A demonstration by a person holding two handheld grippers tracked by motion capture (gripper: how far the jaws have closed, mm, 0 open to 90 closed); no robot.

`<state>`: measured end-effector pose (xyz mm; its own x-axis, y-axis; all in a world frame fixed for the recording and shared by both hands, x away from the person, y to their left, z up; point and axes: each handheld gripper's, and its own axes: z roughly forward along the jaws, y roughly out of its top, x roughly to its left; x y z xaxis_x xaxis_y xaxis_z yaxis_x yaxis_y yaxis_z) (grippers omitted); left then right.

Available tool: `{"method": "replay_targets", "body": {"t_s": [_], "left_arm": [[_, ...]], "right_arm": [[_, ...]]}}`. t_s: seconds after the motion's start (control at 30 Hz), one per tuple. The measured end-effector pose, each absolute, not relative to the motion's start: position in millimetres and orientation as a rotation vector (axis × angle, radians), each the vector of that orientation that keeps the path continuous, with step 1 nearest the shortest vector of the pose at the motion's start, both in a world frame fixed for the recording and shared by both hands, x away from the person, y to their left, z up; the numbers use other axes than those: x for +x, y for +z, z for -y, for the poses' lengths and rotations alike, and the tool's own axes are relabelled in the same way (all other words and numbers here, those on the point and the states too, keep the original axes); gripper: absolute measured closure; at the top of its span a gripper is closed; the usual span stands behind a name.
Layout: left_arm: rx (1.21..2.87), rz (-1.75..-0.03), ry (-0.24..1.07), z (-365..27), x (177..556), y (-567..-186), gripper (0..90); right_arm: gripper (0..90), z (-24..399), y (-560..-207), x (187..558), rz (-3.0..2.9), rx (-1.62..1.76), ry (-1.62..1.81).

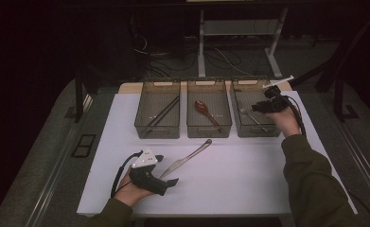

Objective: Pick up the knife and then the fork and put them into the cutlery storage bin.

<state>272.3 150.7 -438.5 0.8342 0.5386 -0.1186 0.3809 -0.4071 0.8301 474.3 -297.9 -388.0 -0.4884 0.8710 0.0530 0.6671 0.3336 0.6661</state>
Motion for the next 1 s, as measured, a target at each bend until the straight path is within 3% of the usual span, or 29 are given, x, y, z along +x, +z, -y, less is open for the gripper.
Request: {"method": "replay_targets", "body": {"t_s": [0.23, 0.6, 1.0], "left_arm": [[2.046, -0.673, 0.209, -151, 272, -438, 0.0], [2.048, -0.673, 0.213, -151, 272, -438, 0.0], [2.047, -0.682, 0.214, -151, 272, -438, 0.0]], "right_arm": [[42.8, 312, -374, 465, -2.248, 1.396, 1.064], [33.9, 321, -348, 421, -2.180, 1.260, 1.253], [25.7, 314, -350, 363, -2.190, 1.132, 1.351]]}}
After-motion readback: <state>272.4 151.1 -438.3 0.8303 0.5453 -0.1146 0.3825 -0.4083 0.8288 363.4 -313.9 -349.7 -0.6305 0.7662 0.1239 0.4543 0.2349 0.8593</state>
